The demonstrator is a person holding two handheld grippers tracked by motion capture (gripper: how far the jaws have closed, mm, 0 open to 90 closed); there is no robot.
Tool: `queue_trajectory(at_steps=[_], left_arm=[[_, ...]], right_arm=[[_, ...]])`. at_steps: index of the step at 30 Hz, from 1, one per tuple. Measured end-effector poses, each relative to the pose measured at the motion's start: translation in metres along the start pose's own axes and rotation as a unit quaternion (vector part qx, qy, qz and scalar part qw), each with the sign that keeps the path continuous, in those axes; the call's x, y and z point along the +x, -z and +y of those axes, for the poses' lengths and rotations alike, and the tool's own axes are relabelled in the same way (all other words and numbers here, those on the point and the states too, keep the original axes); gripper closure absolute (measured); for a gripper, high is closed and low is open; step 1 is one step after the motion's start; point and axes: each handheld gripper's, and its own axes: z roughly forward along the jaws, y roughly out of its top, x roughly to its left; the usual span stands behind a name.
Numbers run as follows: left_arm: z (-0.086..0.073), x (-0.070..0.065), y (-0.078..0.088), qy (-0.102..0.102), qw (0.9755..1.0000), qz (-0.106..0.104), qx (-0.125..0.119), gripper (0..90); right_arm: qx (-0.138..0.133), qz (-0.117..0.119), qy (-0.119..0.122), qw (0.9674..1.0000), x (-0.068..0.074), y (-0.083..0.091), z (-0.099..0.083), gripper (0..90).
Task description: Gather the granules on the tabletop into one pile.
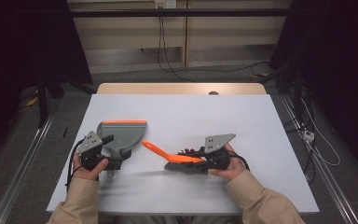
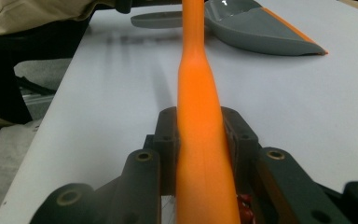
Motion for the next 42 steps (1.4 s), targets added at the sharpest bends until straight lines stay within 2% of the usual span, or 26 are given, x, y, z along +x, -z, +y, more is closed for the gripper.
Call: queue_trajectory(at_steps=[6,7,14,17,23,29,31,33,37,39,42], left_arm=[[0.000,0.000,-0.001,0.002,1.0000,0.000,0.000,5.0],[0.000,0.000,-0.001,0.000,1.0000,0.000,0.001,5.1],[0.000,0.001,0.001,0.003,1.0000,0.001,-0.001,5.0],[-0.001,0.001,0.001,0.000,1.0000,0.000,0.000,5.1],[0.000,-0.002,0.000,-0.001,1.0000,-0.001,0.002,5.0],[0.000,-0.001,0.000,-0.003,1.0000,0.000,0.000,5.0],[0.000,-0.001,0.000,-0.002,1.0000,0.000,0.000,5.1],[0.000,-0.001,0.000,-0.003,1.0000,0.000,0.001,5.0],[0.000,-0.001,0.001,-0.003,1.0000,-0.002,0.000,5.0],[0.000,-0.002,0.001,-0.002,1.0000,-0.001,-0.001,5.0],[0.000,-0.001,0.001,0.000,1.0000,0.000,-0.001,5.0]], right_arm=[[-0.005,-0.002,0.006,1.0000,-0.006,-0.006,0.003,71.4],[-0.003,-0.009,0.010,0.9999,-0.006,-0.008,0.004,71.4],[-0.005,0.003,0.018,0.9998,-0.007,-0.016,0.013,71.4],[-0.011,0.005,0.017,0.9998,-0.005,-0.012,0.015,71.3],[-0.016,-0.007,0.024,0.9996,-0.002,0.006,0.018,71.3],[-0.017,-0.025,0.023,0.9993,-0.006,0.020,0.016,71.3],[-0.017,-0.021,0.023,0.9994,-0.006,0.021,0.014,71.3],[-0.018,-0.010,0.021,0.9996,-0.004,0.019,0.012,71.3],[0.008,-0.001,0.024,0.9997,-0.001,0.007,0.004,71.3],[0.002,0.003,0.015,0.9999,-0.003,0.002,0.001,71.3],[-0.001,-0.011,0.015,0.9998,-0.006,-0.002,0.002,71.3]])
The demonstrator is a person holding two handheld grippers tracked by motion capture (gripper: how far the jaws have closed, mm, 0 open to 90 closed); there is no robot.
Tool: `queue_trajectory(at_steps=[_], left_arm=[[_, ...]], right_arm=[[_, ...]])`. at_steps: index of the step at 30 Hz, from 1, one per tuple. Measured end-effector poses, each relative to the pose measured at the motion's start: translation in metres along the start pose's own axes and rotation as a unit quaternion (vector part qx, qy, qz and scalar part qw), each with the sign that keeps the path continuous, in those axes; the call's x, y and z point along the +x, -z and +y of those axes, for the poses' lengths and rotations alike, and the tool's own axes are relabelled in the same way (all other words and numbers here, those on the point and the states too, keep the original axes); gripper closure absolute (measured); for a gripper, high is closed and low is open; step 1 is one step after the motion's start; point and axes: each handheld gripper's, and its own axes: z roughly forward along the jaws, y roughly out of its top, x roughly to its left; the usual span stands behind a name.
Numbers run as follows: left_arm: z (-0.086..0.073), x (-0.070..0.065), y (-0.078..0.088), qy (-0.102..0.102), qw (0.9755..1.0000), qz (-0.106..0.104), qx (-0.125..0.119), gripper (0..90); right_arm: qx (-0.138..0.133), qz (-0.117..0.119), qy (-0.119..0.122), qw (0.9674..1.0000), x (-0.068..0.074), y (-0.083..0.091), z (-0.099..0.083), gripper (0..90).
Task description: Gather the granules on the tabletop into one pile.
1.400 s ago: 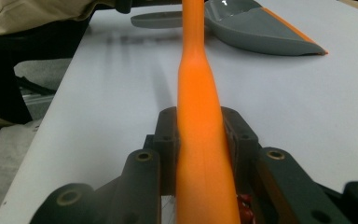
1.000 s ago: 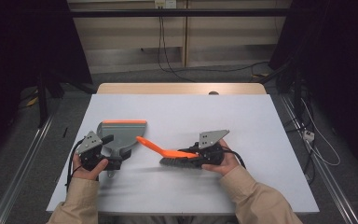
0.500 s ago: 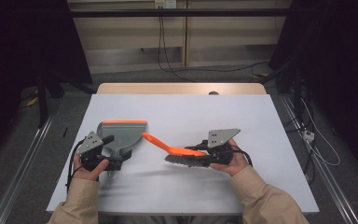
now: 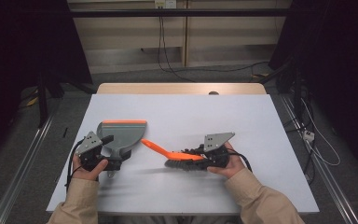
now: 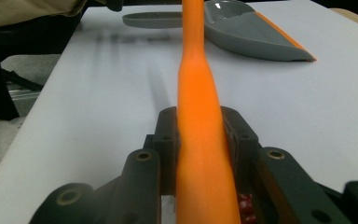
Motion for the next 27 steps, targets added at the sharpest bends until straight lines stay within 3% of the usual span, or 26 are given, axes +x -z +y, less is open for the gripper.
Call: queue_trajectory(at_steps=[6,9,12,15,20,27], left_arm=[[0.000,0.000,0.000,-0.004,1.0000,-0.001,0.001,5.0],[0.000,0.000,0.000,-0.002,1.0000,-0.001,0.001,5.0],[0.000,-0.001,0.001,-0.001,1.0000,-0.001,-0.001,5.0],[0.001,-0.001,0.001,-0.002,1.0000,-0.003,0.000,5.1],[0.001,-0.001,0.002,-0.003,1.0000,-0.005,0.004,5.1],[0.001,-0.002,0.003,-0.003,0.9999,-0.011,0.007,5.2]], right_arm=[[-0.015,-0.002,-0.015,0.9998,-0.004,-0.001,0.000,71.3],[-0.033,-0.014,-0.023,0.9991,-0.005,0.006,0.004,71.3],[-0.037,-0.052,-0.033,0.9974,-0.009,0.018,0.009,71.3],[-0.033,-0.099,-0.052,0.9932,-0.016,0.031,0.010,71.3],[-0.033,-0.165,-0.077,0.9827,-0.022,0.047,0.005,71.2],[-0.019,-0.203,-0.087,0.9750,-0.026,0.057,-0.004,71.2]])
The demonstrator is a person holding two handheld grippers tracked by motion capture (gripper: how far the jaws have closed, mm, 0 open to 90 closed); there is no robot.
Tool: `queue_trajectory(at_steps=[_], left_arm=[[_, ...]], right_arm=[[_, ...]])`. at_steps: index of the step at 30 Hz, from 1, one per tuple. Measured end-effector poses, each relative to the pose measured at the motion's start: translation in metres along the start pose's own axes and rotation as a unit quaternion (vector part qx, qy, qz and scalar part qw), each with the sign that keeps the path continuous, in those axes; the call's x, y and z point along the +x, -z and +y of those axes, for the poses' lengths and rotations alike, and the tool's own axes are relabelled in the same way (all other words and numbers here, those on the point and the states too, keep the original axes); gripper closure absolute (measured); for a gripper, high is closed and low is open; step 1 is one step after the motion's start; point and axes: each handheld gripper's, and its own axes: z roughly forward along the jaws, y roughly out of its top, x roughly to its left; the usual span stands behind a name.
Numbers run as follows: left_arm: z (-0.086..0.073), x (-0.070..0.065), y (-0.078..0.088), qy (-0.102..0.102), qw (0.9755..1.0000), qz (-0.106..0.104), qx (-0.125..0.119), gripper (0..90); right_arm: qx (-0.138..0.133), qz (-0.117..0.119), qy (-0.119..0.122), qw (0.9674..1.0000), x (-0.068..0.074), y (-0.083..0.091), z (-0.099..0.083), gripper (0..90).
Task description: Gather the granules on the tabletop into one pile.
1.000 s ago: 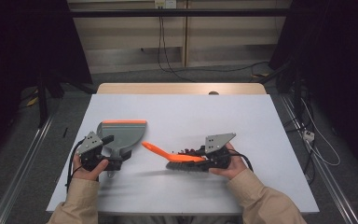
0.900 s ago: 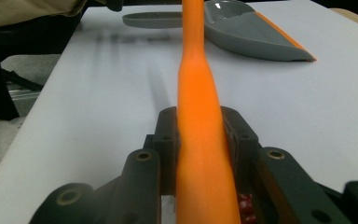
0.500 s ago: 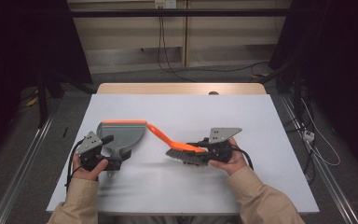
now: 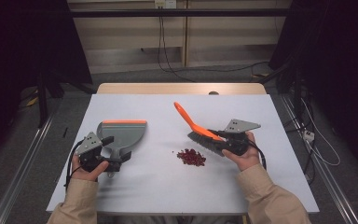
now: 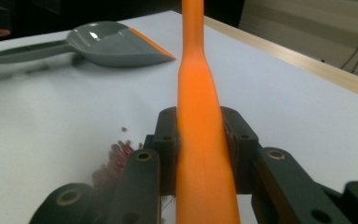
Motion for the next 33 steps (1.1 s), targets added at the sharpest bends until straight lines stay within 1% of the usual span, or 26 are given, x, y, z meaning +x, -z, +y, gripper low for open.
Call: queue_trajectory(at_steps=[4,6,8,11,13,14,16,18,20,21,23,24,25,27,29,30,31,32,33], left_arm=[[0.000,0.000,0.000,0.000,1.0000,-0.001,0.001,5.2],[0.000,0.000,0.000,-0.004,1.0000,0.000,0.002,5.2],[0.000,0.000,0.000,-0.003,1.0000,0.001,0.002,5.2],[0.000,0.001,0.000,-0.003,1.0000,0.001,0.005,5.2],[0.000,0.001,0.000,-0.003,1.0000,0.001,0.006,5.2],[0.000,0.001,0.000,-0.003,1.0000,0.002,0.006,5.2],[0.000,0.000,0.000,-0.001,1.0000,0.003,0.005,5.2],[0.000,0.000,0.000,-0.002,1.0000,0.003,0.006,5.2],[0.000,0.000,0.000,-0.003,1.0000,0.003,0.007,5.2],[0.000,0.000,0.000,-0.003,1.0000,0.003,0.007,5.2],[0.000,-0.001,0.000,-0.004,1.0000,0.003,0.008,5.2],[0.000,-0.001,0.000,-0.004,1.0000,0.003,0.008,5.2],[0.000,-0.001,0.000,-0.004,1.0000,0.003,0.008,5.2],[-0.001,0.000,0.000,-0.005,0.9999,0.004,0.009,5.2],[-0.001,0.000,-0.001,-0.002,1.0000,0.004,0.009,5.2],[-0.001,0.000,-0.001,-0.002,1.0000,0.004,0.009,5.2],[-0.001,0.000,-0.001,-0.002,1.0000,0.004,0.009,5.2],[0.000,0.000,-0.001,-0.002,1.0000,0.004,0.009,5.2],[0.000,0.000,-0.001,-0.002,1.0000,0.004,0.008,5.2]], right_arm=[[0.010,-0.014,-0.001,0.9998,-0.001,0.000,-0.007,71.2],[0.012,-0.017,0.000,0.9998,-0.002,-0.001,-0.010,71.2],[0.016,-0.028,0.002,0.9995,-0.003,-0.001,-0.013,71.2],[0.027,-0.039,0.004,0.9989,-0.002,-0.002,-0.015,71.1],[0.040,-0.049,0.002,0.9980,-0.001,-0.002,-0.016,70.6],[0.041,-0.048,-0.005,0.9980,-0.001,-0.002,-0.015,69.4],[0.047,-0.066,-0.010,0.9967,0.000,-0.002,-0.012,59.9],[0.054,-0.062,-0.012,0.9966,0.002,-0.002,-0.007,56.7],[0.069,-0.072,0.002,0.9950,0.006,-0.003,-0.002,56.6],[0.077,-0.073,0.001,0.9943,0.007,-0.003,0.000,56.6],[0.083,-0.081,-0.007,0.9932,0.007,-0.003,0.003,58.5],[0.095,-0.084,-0.007,0.9919,0.007,-0.002,0.004,59.3],[0.104,-0.087,-0.008,0.9907,0.007,-0.002,0.004,62.0],[0.123,-0.093,-0.014,0.9879,0.005,-0.002,0.002,62.8],[0.131,-0.085,-0.019,0.9876,0.004,-0.003,-0.001,70.0],[0.129,-0.085,-0.030,0.9875,0.004,-0.003,-0.002,71.0],[0.131,-0.089,-0.048,0.9862,0.004,-0.003,-0.001,71.2],[0.132,-0.100,-0.053,0.9848,0.004,-0.003,0.000,71.2],[0.131,-0.101,-0.064,0.9842,0.004,-0.004,0.000,71.3]])
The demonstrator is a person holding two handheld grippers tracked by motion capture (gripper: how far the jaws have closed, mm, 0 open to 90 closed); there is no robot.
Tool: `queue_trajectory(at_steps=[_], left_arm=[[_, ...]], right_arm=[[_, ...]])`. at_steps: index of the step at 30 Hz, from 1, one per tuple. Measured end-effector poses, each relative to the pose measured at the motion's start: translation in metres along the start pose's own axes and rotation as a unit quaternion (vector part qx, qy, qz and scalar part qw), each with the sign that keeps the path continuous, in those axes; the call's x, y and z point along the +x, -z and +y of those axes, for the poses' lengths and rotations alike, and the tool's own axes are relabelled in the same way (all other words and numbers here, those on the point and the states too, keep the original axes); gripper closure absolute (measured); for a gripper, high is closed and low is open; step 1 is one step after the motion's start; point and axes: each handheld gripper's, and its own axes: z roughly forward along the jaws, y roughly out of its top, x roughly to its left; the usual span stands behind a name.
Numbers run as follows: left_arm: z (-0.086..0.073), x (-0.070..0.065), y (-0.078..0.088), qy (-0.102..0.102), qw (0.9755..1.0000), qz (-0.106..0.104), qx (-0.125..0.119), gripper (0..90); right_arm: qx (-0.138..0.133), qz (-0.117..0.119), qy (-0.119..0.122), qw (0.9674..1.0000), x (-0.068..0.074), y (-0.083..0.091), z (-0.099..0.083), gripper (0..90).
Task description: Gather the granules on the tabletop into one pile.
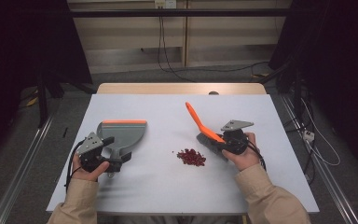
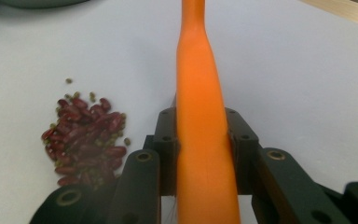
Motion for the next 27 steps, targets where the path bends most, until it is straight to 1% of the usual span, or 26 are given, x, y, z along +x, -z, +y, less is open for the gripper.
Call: queue_trajectory(at_steps=[1,2,3,4,5,6,9,10,11,12,14,15,17,18,19,21,22,24,25,26,27], left_arm=[[0.000,0.000,0.000,0.000,1.0000,0.000,0.000,5.2],[0.000,0.000,0.000,0.000,1.0000,-0.001,0.000,5.2],[0.000,0.000,0.000,0.000,1.0000,-0.001,0.000,5.2],[0.000,0.000,-0.001,0.001,1.0000,0.000,0.001,5.2],[0.000,0.000,-0.001,0.001,1.0000,0.000,0.001,5.2],[0.000,0.001,-0.001,-0.001,1.0000,0.000,0.003,5.2],[-0.001,0.000,-0.001,-0.001,1.0000,0.000,0.004,5.2],[0.000,0.000,-0.001,-0.004,1.0000,0.001,0.005,5.2],[-0.001,0.000,0.000,-0.003,1.0000,0.000,0.005,5.2],[-0.001,0.000,0.000,0.000,1.0000,0.000,0.002,5.2],[-0.001,0.001,0.000,0.002,1.0000,0.000,0.001,5.2],[-0.001,0.001,0.000,0.002,1.0000,-0.001,0.001,5.2],[-0.001,0.002,0.000,0.002,1.0000,0.000,0.001,5.2],[-0.001,0.002,0.000,0.003,1.0000,0.000,0.001,5.2],[-0.001,0.002,0.000,0.004,1.0000,0.000,0.001,5.2],[-0.001,0.002,0.000,0.003,1.0000,0.000,0.002,5.2],[-0.001,0.003,0.000,0.002,1.0000,0.000,0.003,5.2],[-0.001,0.003,0.001,0.003,1.0000,0.000,0.002,5.2],[-0.001,0.003,0.001,0.002,1.0000,0.000,0.002,5.2],[-0.001,0.003,0.001,0.002,1.0000,0.000,0.002,5.2],[-0.001,0.003,0.001,0.001,1.0000,0.002,0.004,5.2]], right_arm=[[-0.006,0.000,-0.015,0.9999,0.000,-0.001,0.000,71.4],[-0.014,-0.002,-0.024,0.9996,0.001,-0.001,0.002,71.4],[-0.020,-0.003,-0.027,0.9994,0.002,-0.001,0.003,71.4],[-0.026,0.000,-0.032,0.9991,0.004,-0.001,0.006,71.4],[-0.031,0.008,-0.043,0.9985,0.007,0.000,0.009,71.4],[-0.037,0.016,-0.046,0.9982,0.011,-0.001,0.012,71.4],[-0.037,0.032,-0.018,0.9987,0.028,-0.004,0.025,71.4],[-0.037,0.037,-0.009,0.9986,0.034,-0.006,0.029,71.4],[-0.035,0.047,-0.001,0.9983,0.038,-0.008,0.033,71.4],[-0.030,0.055,0.005,0.9980,0.042,-0.011,0.037,71.4],[-0.022,0.065,0.024,0.9973,0.051,-0.016,0.042,71.4],[-0.015,0.070,0.030,0.9970,0.055,-0.020,0.044,71.4],[-0.005,0.078,0.049,0.9957,0.063,-0.026,0.047,71.4],[-0.001,0.084,0.052,0.9951,0.067,-0.028,0.047,71.4],[0.003,0.092,0.055,0.9942,0.069,-0.030,0.048,71.4],[0.016,0.092,0.075,0.9928,0.074,-0.033,0.047,71.4],[0.024,0.093,0.080,0.9922,0.076,-0.034,0.047,71.4],[0.031,0.095,0.088,0.9910,0.075,-0.034,0.045,71.4],[0.032,0.096,0.090,0.9908,0.074,-0.032,0.044,71.4],[0.035,0.095,0.098,0.9900,0.073,-0.029,0.044,71.4],[0.037,0.094,0.101,0.9897,0.072,-0.027,0.043,71.4]])
